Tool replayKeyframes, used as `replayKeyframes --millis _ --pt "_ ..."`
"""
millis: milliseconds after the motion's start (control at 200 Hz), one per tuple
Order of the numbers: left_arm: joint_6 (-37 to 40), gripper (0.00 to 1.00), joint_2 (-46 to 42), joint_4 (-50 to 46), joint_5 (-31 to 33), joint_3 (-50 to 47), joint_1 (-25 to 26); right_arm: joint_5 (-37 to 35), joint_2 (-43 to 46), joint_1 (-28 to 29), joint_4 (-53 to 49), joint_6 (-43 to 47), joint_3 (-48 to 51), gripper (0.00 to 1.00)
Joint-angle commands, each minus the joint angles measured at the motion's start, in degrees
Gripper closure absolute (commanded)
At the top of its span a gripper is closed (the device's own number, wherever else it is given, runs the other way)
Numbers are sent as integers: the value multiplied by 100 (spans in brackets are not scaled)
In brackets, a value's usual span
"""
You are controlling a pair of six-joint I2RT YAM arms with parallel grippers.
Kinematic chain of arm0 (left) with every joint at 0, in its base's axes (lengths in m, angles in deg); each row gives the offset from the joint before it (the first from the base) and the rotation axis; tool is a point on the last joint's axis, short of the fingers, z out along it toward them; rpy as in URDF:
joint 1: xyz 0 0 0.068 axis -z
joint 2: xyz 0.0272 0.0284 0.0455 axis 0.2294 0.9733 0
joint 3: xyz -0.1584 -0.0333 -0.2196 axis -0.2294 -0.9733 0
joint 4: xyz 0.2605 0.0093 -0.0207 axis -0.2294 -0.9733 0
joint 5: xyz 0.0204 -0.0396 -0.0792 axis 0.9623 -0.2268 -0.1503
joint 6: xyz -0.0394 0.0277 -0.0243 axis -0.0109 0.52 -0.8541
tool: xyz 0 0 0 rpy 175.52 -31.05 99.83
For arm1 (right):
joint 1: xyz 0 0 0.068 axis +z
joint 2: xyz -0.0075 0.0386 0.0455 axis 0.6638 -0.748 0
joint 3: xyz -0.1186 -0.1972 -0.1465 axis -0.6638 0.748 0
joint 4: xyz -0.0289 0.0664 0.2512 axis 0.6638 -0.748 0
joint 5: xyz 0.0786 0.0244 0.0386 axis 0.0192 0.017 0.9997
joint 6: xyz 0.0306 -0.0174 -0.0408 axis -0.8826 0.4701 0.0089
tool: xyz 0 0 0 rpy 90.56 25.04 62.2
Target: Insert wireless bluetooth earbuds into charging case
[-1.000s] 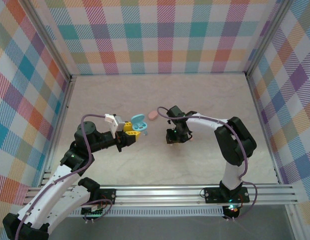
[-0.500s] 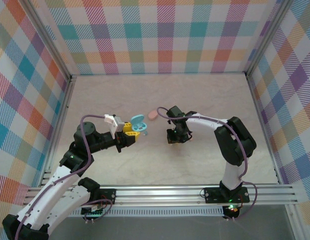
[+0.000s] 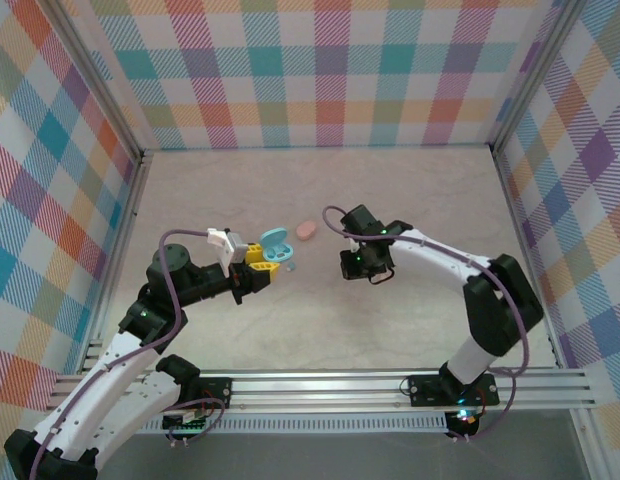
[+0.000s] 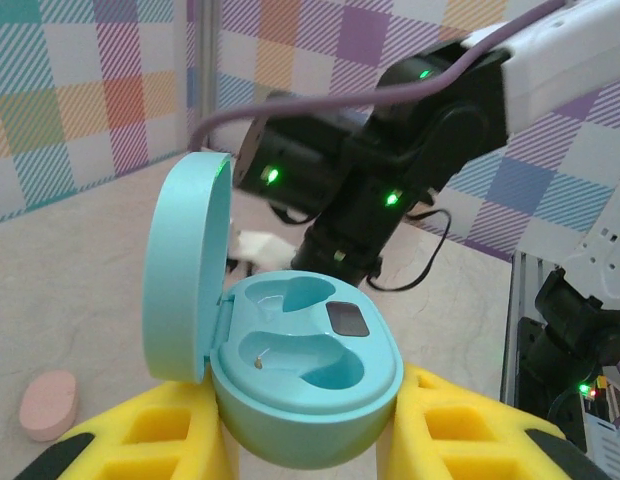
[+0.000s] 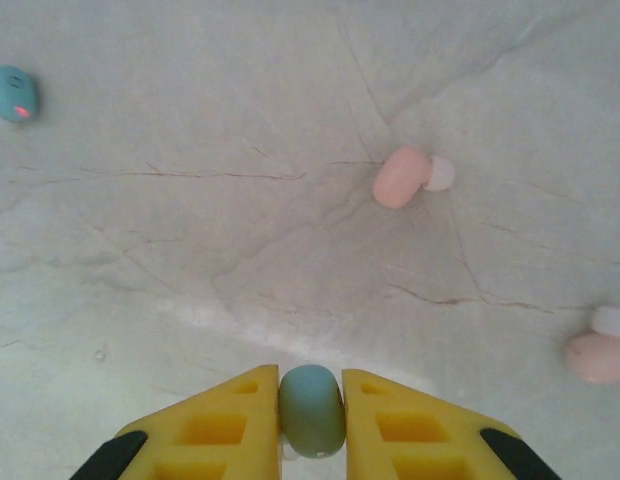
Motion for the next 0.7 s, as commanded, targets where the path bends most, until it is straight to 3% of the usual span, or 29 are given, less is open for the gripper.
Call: replayKeyframes --millis 0,490,695 --pt "-56 79 56 222 -41 107 42 -227 589 27 -358 241 -260 80" --pt "-152 79 532 263 2 380 47 -382 1872 36 -930 972 -1230 81" --pt "-339 79 627 571 -42 336 56 -239 2200 230 -689 1360 -1575 82"
